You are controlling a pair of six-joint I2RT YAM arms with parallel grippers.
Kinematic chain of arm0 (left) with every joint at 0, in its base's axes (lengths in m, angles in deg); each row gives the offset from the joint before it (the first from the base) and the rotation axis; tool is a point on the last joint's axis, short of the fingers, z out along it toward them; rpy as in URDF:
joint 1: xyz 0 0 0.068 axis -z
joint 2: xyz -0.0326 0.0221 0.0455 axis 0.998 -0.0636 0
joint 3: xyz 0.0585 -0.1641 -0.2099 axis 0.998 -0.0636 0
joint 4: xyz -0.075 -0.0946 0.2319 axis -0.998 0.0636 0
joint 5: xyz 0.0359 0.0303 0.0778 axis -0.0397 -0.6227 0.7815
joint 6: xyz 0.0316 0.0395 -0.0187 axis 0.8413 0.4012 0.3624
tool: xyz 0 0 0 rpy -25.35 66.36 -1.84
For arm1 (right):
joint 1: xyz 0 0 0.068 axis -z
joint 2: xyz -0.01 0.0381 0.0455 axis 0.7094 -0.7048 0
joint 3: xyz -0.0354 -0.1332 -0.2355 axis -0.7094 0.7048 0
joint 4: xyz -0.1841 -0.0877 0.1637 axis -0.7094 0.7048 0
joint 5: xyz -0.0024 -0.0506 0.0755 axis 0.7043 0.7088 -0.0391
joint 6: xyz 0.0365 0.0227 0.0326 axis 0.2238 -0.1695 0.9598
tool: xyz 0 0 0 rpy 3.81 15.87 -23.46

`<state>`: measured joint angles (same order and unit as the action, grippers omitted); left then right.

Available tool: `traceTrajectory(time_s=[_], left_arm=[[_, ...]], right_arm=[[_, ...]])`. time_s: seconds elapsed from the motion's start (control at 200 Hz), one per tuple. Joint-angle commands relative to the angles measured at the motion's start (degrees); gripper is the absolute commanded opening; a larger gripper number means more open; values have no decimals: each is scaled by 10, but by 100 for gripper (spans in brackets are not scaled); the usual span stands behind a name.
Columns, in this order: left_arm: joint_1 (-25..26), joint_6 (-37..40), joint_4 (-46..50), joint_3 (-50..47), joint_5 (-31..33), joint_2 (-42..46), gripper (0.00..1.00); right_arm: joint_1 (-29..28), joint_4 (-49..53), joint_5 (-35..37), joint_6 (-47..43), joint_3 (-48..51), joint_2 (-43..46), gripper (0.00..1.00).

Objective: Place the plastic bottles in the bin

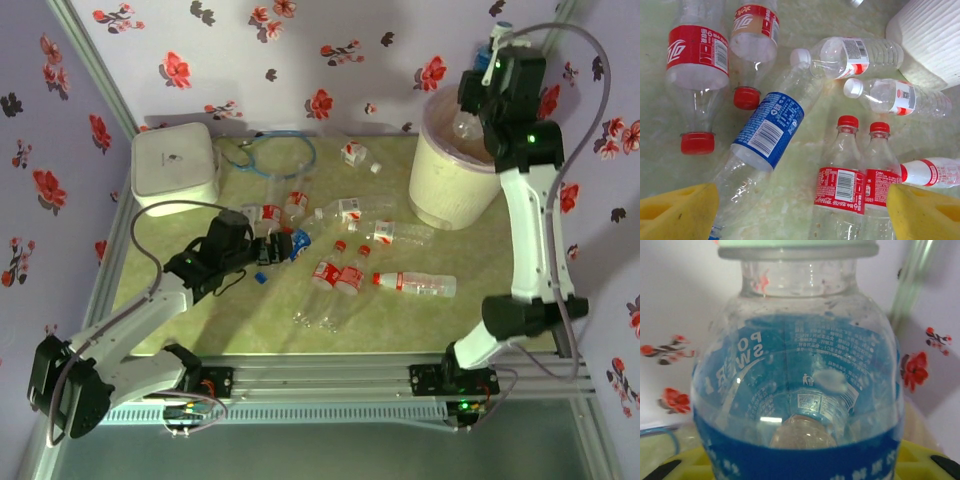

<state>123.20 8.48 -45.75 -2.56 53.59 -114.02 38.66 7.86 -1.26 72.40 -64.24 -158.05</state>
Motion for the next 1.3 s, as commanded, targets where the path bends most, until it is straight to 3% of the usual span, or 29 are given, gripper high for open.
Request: traceTrajectory(time_s=[0.0, 0.175, 0.245, 0.535, 0.925, 1.105, 1.295], left_arm=[[-4, 14, 13, -6, 18, 21, 87], [-4, 5, 25, -25, 18, 39, 88], [-3, 6, 34, -25, 22, 49, 88], [-3, 12, 64, -26, 45, 50, 88], [-3, 53, 105, 0, 65, 10, 92], [-3, 51, 104, -3, 73, 10, 92], [-3, 51, 96, -23, 77, 26, 92]], right_arm=[[19, 125, 27, -29, -101, -97, 42], [45, 218, -7, -25, -222, -216, 39], [51, 227, -32, -16, -218, -235, 35], [63, 274, -122, -3, -195, -300, 37], [88, 313, -168, 26, -195, -395, 33], [87, 297, -164, 18, -169, -422, 35], [87, 258, -148, 14, -113, -430, 54]])
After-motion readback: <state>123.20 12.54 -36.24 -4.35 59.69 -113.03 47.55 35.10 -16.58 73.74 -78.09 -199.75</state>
